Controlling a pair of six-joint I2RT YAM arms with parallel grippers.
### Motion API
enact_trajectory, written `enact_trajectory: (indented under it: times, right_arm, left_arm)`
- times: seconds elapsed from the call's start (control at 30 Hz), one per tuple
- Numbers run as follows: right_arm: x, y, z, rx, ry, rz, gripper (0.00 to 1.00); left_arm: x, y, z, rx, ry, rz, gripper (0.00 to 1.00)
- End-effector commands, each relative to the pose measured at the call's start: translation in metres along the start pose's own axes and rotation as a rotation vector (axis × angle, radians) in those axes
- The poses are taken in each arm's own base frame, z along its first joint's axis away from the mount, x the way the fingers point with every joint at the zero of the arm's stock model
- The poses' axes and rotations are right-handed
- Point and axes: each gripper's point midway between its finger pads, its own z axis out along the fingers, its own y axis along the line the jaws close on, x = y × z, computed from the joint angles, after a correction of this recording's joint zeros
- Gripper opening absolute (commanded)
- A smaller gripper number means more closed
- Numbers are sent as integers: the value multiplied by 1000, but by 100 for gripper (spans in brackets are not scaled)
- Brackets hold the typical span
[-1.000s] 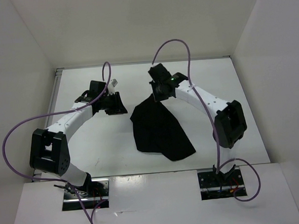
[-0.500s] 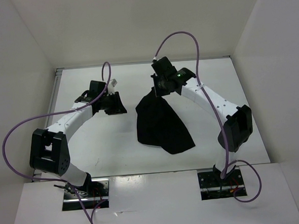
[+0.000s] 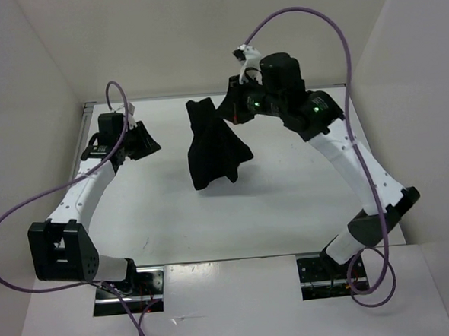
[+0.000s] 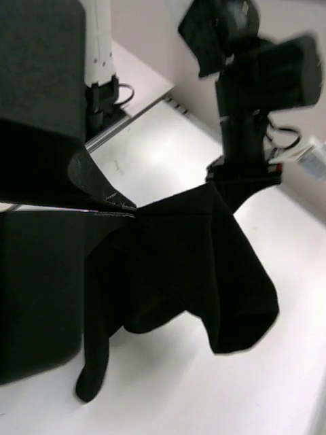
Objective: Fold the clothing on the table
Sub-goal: Flatten the skirt out
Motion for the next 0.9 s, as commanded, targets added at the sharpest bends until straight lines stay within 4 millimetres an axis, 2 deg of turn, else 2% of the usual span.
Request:
enact_trajectory:
  times: [0.0, 0.03, 0.1, 0.13, 0.17, 0.2, 0.27, 0.3, 0.37, 0.4, 0.43, 0.47, 0.5, 0.6, 0.67, 0.7, 0.8, 0.83, 0.87]
  right_arm:
    - [-59, 9, -52, -9, -227, 23, 0]
    - [-56, -10, -47, 42, -224, 63, 0]
    - [-55, -42, -51, 118, -236, 159, 0]
    - [-48, -78, -50, 196, -227, 213, 0]
    - [-40, -97, -44, 239, -211, 261, 0]
    - [-26, -131, -43, 331, -196, 309, 0]
    - [-1, -171, -35, 439, -155, 366, 0]
    - [24, -212, -31, 563, -119, 421, 0]
    - [55, -253, -32, 708, -71, 486, 0]
    - [87, -279, -21, 783, 4, 512, 0]
    - [103, -303, -28, 879, 39, 529, 0]
    - [133, -326, -19, 958, 116, 525, 0]
    - [150, -335, -19, 982, 165, 543, 0]
    - [179, -360, -20, 1101, 221, 525, 0]
    - [174, -368, -23, 1144, 197, 505, 0]
    - [179, -373, -24, 1163, 214, 491, 0]
    - [171, -383, -27, 1215, 213, 452, 0]
    - [173, -383, -26, 1218, 225, 453, 0]
    - [173, -385, -28, 1228, 223, 449, 0]
  left_arm:
    - [-18, -1, -11, -3, -67, -7, 41]
    - [-17, 3, -11, -12, -64, -15, 41]
    - [-13, 3, -10, -8, -52, -17, 41]
    - [-13, 3, -10, -8, -52, -17, 41]
    - [-12, 1, -10, 5, -46, -16, 41]
    - [-14, -1, -10, 17, -51, -13, 41]
    - [-9, -1, -9, 26, -38, -6, 41]
    - [-11, -5, -9, 45, -42, -3, 41]
    - [-9, -10, -10, 75, -28, -2, 41]
    - [-8, -12, -10, 85, -24, -1, 41]
    - [-6, -10, -8, 82, -16, -4, 41]
    - [-5, -12, -8, 90, -12, -4, 41]
    - [-4, -14, -9, 102, -6, -4, 41]
    - [-5, -24, -13, 158, -19, -10, 41]
    - [-1, -34, -16, 197, -13, -6, 41]
    - [2, -36, -15, 219, -3, -4, 41]
    - [19, -54, -12, 282, 31, 27, 41]
    - [20, -54, -12, 286, 24, 17, 41]
    - [32, -53, -8, 288, 46, 11, 43]
